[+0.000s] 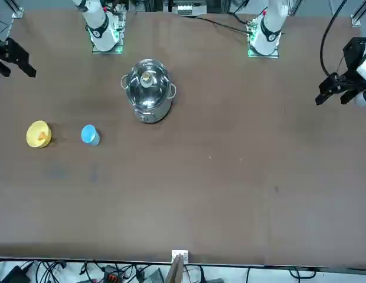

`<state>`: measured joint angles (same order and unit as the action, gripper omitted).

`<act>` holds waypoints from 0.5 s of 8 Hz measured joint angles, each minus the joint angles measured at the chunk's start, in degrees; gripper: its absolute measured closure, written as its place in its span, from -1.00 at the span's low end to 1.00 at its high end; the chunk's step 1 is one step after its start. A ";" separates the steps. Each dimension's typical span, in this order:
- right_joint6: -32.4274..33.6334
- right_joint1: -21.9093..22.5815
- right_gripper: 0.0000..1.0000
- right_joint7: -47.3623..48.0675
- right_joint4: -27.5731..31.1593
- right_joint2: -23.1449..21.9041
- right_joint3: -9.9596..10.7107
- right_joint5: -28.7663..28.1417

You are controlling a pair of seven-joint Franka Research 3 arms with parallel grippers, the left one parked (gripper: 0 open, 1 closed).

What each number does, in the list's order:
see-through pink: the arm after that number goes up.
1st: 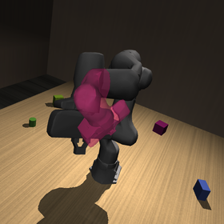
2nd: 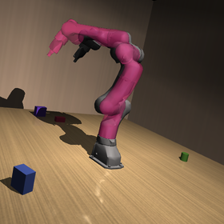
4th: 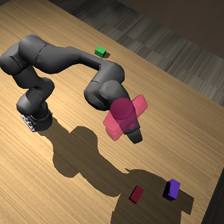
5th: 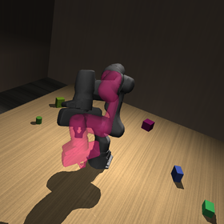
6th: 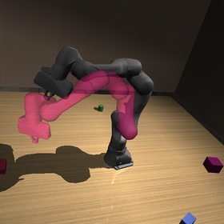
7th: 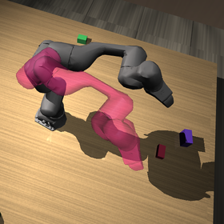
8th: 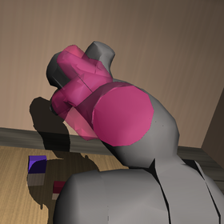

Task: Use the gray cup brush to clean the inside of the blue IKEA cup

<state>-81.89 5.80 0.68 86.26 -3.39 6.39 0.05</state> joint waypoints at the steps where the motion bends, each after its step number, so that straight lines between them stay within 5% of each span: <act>1: 0.07 0.00 -1.00 0.00 0.00 0.01 0.00 0.00; 4: 0.08 0.03 -1.00 0.00 0.01 0.37 0.00 0.06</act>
<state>-81.80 5.83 0.68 86.28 -3.02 6.39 0.11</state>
